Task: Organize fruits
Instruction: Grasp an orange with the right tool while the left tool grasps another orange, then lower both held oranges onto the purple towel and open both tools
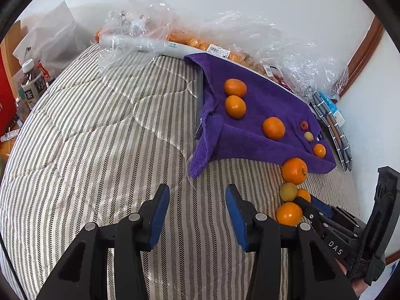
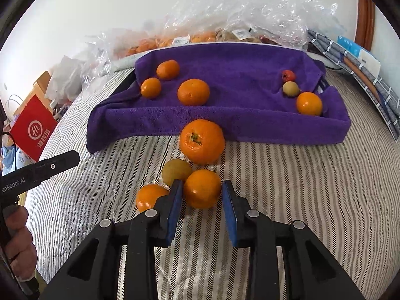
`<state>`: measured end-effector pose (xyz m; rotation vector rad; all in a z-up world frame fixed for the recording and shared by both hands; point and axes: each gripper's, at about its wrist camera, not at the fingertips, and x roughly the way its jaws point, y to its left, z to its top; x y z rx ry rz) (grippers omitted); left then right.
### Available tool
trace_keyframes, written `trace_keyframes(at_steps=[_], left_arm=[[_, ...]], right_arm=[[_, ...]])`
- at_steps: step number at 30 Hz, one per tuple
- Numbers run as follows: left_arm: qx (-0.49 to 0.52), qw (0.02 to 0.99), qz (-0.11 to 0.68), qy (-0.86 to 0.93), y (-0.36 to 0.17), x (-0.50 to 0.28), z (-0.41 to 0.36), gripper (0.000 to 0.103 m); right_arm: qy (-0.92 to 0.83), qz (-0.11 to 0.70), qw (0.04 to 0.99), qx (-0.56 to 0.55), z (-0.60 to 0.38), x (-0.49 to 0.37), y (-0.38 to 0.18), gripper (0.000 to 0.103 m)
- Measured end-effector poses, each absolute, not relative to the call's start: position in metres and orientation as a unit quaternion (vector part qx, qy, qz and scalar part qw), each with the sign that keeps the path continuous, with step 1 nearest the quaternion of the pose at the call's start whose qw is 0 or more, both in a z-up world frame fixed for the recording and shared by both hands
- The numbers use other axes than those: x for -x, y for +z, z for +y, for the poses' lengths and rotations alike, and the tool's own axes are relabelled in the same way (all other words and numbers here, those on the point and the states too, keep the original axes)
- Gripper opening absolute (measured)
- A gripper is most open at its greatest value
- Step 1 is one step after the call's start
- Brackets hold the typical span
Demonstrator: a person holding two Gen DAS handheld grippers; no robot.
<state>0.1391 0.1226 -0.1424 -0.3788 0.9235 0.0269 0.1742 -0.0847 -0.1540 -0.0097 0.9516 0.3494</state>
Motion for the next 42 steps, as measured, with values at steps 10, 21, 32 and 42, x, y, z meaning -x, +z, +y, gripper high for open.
trace_keyframes(at_steps=[10, 21, 32, 42], left_arm=[[0.159, 0.877, 0.454, -0.025, -0.145, -0.139, 0.081, 0.044], [0.109, 0.872, 0.47, -0.082, -0.144, -0.148, 0.001, 0.045], [0.103, 0.867, 0.483, -0.068, -0.157, -0.155, -0.015, 0.037], [0.103, 0.877, 0.466, -0.058, -0.136, -0.14, -0.002, 0.035]], right_arm=[[0.139, 0.443, 0.886, -0.013, -0.125, -0.162, -0.152, 0.032], [0.085, 0.429, 0.899, -0.011, -0.195, -0.135, -0.15, 0.032], [0.077, 0.424, 0.902, -0.021, -0.217, -0.127, -0.153, 0.032], [0.077, 0.415, 0.906, -0.025, -0.214, -0.124, -0.141, 0.032]])
